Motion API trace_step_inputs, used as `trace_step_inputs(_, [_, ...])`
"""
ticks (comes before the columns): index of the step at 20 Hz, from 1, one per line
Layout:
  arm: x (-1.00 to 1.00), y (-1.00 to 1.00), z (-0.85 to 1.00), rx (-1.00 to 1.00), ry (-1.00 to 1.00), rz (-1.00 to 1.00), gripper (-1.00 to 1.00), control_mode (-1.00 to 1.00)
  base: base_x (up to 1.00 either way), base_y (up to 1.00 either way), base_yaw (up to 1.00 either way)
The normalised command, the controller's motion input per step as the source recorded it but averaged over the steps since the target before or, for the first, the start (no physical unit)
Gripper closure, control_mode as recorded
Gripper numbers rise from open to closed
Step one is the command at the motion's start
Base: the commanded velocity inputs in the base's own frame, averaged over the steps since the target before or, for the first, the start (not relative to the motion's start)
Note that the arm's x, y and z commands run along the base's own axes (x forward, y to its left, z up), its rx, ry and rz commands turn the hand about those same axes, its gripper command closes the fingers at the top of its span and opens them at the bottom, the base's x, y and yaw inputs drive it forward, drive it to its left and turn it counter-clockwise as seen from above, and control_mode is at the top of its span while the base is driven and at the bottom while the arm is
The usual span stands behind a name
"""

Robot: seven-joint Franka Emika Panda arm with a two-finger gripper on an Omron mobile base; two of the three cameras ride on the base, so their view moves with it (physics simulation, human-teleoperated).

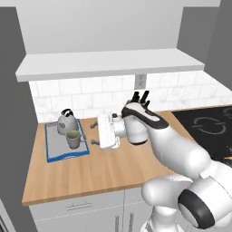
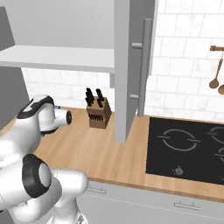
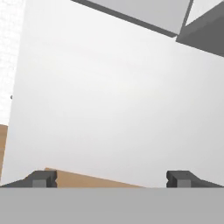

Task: Pick the kettle from the counter and place it on the tray. Then pick the mug from the cabinet and place it on the tray. Then close the cabinet doors.

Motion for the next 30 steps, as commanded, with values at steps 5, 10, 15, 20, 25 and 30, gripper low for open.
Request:
trace_step_inputs(5, [-0.41, -0.19, 0.5, 0.0, 0.01, 0.0, -1.0, -1.0, 0.0, 0.0, 0.0])
trace_step_inputs(10, [-0.49, -0.19, 0.49, 0.0, 0.0, 0.0, -1.0, -1.0, 0.0, 0.0, 0.0])
trace_step_inputs(15, [-0.5, -0.12, 0.54, 0.0, 0.0, 0.0, -1.0, -1.0, 0.0, 0.0, 0.0])
trace_step_inputs(20, [-0.41, -0.03, 0.59, 0.0, 0.0, 0.0, -1.0, -1.0, 0.0, 0.0, 0.0])
trace_step_inputs(25, [-0.33, -0.05, 0.47, 0.0, -0.04, 0.0, -1.0, -1.0, 0.0, 0.0, 0.0])
trace_step_inputs(30, [-0.28, -0.13, 0.36, 0.0, -0.01, 0.0, -1.0, -1.0, 0.0, 0.0, 0.0])
